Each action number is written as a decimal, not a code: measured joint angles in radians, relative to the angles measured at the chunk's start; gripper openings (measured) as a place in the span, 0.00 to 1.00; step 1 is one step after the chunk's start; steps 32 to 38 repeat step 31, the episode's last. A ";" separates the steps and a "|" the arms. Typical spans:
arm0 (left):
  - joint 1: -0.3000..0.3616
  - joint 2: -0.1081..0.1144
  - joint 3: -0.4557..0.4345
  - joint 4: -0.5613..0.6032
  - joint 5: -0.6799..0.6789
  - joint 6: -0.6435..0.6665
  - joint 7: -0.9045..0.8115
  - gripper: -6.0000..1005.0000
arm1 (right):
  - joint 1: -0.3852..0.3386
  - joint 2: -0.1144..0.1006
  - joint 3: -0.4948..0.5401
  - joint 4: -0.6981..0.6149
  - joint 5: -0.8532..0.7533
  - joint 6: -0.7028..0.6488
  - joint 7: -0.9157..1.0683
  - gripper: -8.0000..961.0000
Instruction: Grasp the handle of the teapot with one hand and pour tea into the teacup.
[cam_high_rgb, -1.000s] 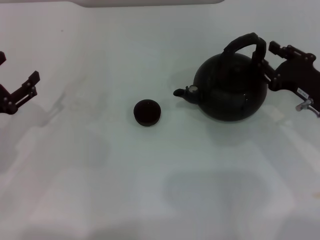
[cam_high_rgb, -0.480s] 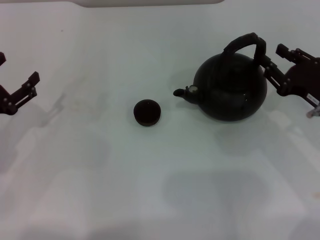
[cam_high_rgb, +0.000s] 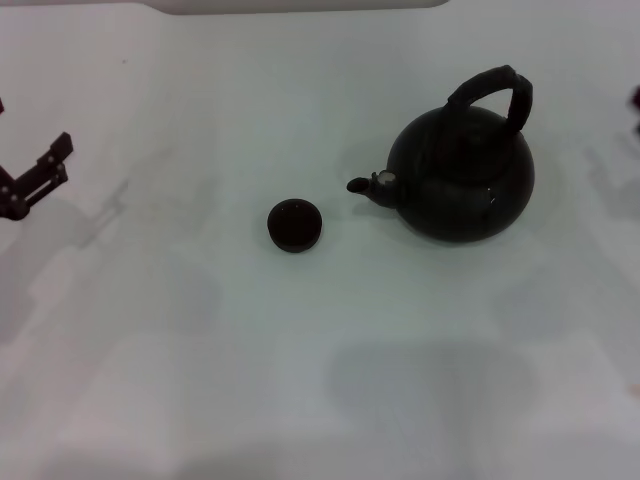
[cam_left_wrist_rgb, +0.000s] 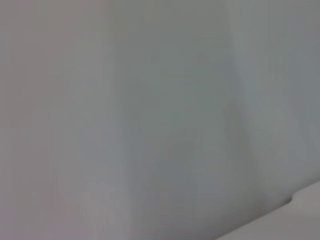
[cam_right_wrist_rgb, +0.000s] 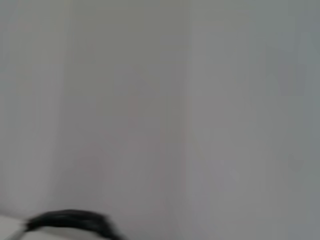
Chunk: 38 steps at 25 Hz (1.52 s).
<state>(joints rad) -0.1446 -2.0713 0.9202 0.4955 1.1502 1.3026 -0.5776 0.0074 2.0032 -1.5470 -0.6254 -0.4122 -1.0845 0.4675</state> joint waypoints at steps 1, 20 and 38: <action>-0.001 0.000 0.000 -0.002 -0.008 0.000 0.005 0.86 | 0.006 0.008 0.044 0.029 0.006 -0.035 -0.058 0.50; 0.054 0.002 -0.002 -0.108 -0.494 0.143 0.050 0.86 | 0.153 -0.027 0.462 0.378 0.036 -0.271 -0.104 0.50; 0.027 -0.002 0.006 -0.160 -0.555 0.178 0.015 0.86 | 0.165 -0.048 0.580 0.377 0.032 -0.216 -0.106 0.50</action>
